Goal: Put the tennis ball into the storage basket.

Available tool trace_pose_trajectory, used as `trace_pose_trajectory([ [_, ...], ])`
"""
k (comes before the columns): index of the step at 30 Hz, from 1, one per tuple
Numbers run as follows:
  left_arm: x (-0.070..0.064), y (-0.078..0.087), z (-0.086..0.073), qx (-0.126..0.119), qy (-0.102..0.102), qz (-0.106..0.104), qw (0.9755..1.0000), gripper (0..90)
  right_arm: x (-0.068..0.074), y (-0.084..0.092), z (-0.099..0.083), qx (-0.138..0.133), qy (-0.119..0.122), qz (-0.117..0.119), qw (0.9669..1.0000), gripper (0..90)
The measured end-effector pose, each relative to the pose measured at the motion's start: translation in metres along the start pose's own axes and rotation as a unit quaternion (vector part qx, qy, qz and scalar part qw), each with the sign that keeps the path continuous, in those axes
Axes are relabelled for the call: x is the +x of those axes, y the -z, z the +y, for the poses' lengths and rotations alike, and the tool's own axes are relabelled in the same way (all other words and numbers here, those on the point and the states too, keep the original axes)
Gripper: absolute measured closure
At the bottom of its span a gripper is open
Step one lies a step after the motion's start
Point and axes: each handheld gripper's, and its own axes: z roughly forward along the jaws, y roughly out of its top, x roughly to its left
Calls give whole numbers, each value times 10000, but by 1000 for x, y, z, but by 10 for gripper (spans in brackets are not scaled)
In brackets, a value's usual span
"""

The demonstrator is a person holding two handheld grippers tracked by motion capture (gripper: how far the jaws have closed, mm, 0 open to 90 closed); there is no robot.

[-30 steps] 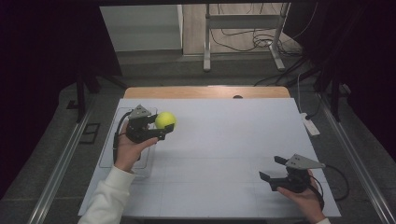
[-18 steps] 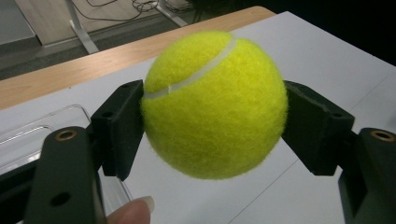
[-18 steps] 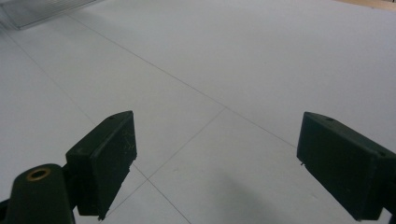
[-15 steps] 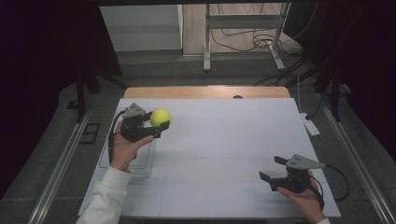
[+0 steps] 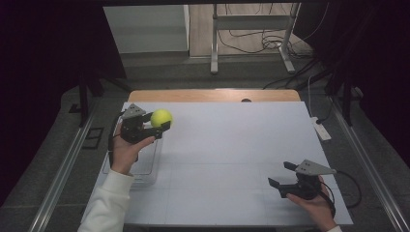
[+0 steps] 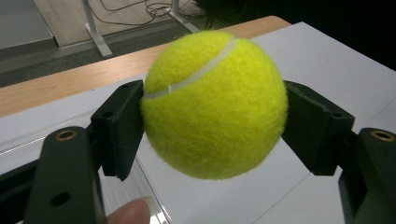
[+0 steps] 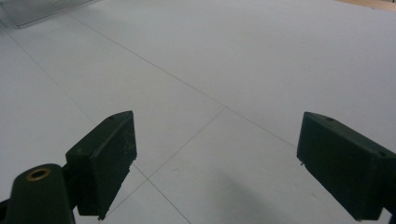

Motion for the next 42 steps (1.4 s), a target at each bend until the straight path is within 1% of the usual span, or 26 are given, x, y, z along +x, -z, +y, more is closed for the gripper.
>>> trace_pose_trajectory([
  [4,2,-2,-1,64,-62,131,9999,277,-1,0,0,1,-10,7,10000,124],
  [10,9,-3,-2,61,25,192,9998,277,0,0,0,-5,-1,7,10000,124],
  [23,22,1,-4,51,120,315,9994,277,0,0,0,-22,-9,14,10000,124],
  [31,33,3,-5,46,239,421,9988,277,0,0,0,-29,-10,20,10000,123],
  [35,36,3,-6,47,258,453,9986,277,0,0,0,-27,-12,26,10000,123],
  [42,43,1,-6,84,355,510,9980,277,0,0,1,-13,-24,-3,10000,123],
])
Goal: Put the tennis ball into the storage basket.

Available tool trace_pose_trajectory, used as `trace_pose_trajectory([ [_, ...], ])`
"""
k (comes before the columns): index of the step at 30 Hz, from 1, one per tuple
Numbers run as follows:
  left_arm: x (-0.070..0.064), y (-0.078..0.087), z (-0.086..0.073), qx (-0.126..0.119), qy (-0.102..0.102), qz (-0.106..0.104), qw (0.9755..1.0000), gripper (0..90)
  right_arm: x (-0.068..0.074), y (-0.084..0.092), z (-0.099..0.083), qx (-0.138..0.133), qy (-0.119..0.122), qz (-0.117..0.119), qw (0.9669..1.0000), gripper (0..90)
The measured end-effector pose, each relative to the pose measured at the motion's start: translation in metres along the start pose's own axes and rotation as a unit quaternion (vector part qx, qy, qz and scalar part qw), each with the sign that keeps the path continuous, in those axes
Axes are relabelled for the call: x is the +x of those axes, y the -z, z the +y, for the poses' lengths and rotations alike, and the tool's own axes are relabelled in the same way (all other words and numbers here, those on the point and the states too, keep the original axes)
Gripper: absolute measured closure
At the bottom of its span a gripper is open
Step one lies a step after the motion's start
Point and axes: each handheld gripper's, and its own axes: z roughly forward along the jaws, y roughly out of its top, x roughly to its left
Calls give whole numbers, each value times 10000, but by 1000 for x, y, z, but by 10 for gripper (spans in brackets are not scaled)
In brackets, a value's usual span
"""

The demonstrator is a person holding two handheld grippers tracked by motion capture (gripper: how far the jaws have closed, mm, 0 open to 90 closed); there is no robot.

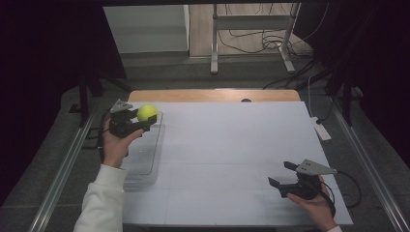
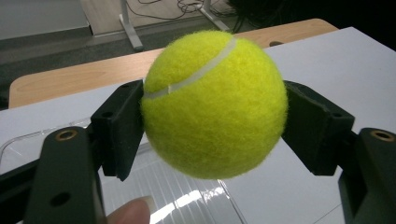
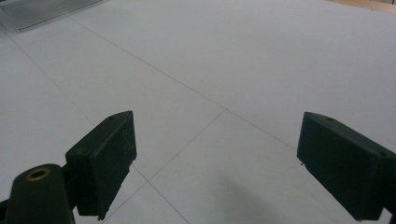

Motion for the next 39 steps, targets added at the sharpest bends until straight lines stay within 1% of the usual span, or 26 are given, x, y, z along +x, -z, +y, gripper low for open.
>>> trace_pose_trajectory([
  [3,5,-3,0,60,20,83,9999,277,0,0,0,-14,9,2,10000,123],
  [7,15,-9,0,162,152,159,9996,277,0,0,0,-8,-8,-6,10000,123],
  [9,17,-10,1,188,164,199,9995,277,-1,0,0,-13,-4,1,10000,123],
  [10,20,-12,1,223,202,225,9993,277,0,0,0,-25,-1,15,10000,123],
  [12,21,-13,1,240,211,231,9992,277,0,0,0,-16,4,3,10000,123],
  [24,35,-18,1,408,348,429,9976,277,1,-1,0,3,13,25,10000,123],
  [30,40,-18,1,469,352,524,9969,277,0,-1,0,1,-1,32,10000,123],
  [32,42,-19,1,545,339,553,9964,277,0,-1,0,-7,-7,36,10000,123],
  [39,45,-22,-1,659,331,607,9954,277,1,-2,0,32,17,40,10000,123],
])
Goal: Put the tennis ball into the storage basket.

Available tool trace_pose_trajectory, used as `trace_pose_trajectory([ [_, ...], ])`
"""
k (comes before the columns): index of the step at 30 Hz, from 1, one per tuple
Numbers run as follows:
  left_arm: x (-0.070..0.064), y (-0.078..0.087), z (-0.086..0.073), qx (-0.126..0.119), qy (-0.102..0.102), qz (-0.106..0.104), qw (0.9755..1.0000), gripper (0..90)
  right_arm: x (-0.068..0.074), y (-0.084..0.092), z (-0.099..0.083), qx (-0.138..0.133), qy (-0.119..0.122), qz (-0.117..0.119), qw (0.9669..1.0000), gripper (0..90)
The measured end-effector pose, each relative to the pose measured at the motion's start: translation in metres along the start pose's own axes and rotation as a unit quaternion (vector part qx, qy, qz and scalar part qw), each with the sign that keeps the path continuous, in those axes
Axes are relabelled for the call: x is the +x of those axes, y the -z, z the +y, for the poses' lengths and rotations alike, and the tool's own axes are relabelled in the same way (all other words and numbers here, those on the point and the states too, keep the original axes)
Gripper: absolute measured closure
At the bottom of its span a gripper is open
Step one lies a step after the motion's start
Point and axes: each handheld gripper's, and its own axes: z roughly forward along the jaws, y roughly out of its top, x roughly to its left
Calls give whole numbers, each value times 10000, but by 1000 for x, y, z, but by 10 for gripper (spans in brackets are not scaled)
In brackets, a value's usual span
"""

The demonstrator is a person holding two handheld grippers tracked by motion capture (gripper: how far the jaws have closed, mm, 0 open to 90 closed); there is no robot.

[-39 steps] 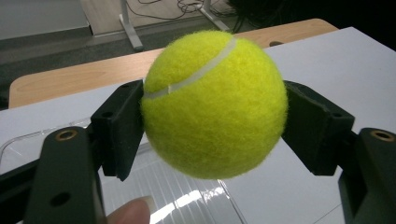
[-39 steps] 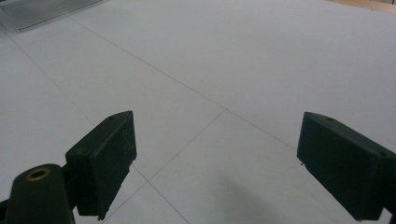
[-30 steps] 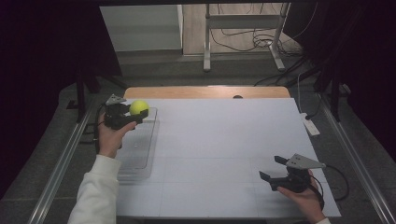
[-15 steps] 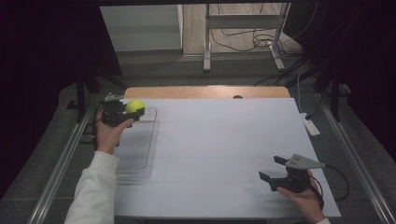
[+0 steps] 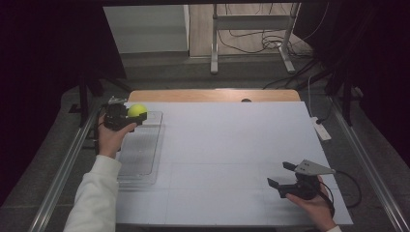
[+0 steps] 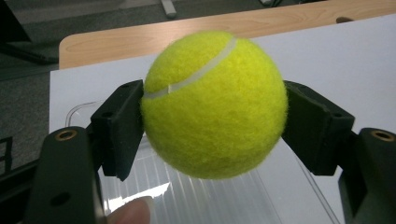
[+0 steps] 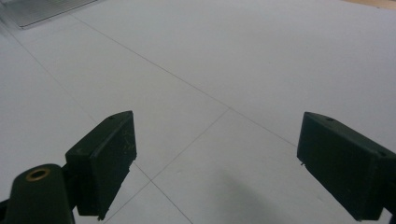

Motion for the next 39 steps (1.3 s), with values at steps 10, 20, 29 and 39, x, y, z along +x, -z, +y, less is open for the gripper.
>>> trace_pose_trajectory([
  [10,7,-5,-2,205,30,133,9997,277,-2,1,-1,-23,-42,-4,10000,123],
  [20,14,-10,-2,361,110,192,9991,277,-2,1,-1,-29,-56,-16,10000,123],
  [29,18,-16,-2,529,82,336,9980,277,-3,2,-1,-32,-66,-27,10000,123],
  [39,22,-23,-4,661,108,428,9968,277,-3,2,-1,-31,-52,-32,10000,123],
])
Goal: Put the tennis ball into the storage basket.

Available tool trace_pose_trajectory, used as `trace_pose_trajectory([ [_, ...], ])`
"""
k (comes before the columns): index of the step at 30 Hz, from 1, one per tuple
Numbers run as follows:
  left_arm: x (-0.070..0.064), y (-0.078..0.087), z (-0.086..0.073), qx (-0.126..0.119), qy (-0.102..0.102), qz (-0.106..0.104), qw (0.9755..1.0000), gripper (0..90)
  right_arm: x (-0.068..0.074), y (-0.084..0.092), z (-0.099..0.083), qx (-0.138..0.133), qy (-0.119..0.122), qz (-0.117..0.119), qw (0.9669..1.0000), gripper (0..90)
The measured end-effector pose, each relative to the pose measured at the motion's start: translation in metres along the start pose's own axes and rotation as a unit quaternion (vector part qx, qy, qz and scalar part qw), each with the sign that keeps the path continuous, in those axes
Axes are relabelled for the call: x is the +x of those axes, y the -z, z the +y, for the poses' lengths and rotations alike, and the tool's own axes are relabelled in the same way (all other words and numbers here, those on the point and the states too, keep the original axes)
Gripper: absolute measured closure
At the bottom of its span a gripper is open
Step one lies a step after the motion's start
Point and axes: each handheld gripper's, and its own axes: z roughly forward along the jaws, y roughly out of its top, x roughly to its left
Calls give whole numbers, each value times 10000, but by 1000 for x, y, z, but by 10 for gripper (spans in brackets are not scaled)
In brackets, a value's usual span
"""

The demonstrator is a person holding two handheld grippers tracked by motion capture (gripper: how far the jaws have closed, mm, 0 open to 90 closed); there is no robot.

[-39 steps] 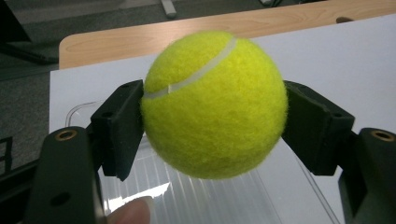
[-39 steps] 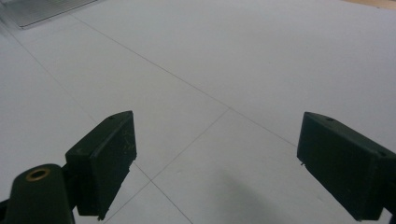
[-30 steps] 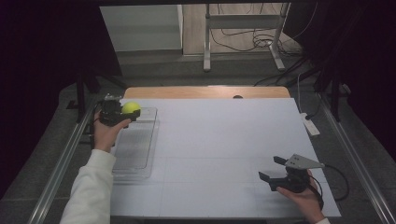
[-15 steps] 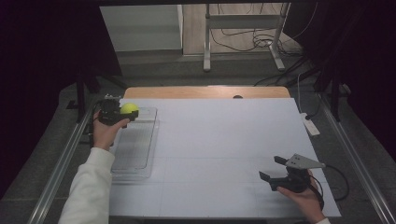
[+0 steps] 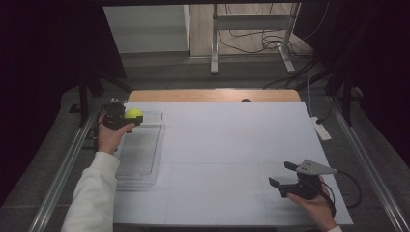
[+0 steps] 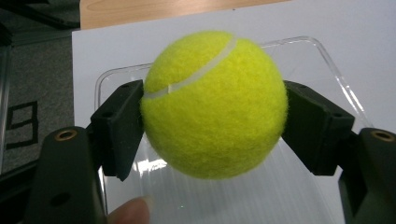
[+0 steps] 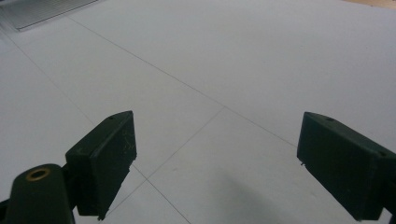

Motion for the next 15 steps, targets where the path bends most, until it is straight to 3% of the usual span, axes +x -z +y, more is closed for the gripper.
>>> trace_pose_trajectory([
  [15,2,-12,-1,271,93,112,9995,276,0,0,0,3,11,-5,10000,123],
])
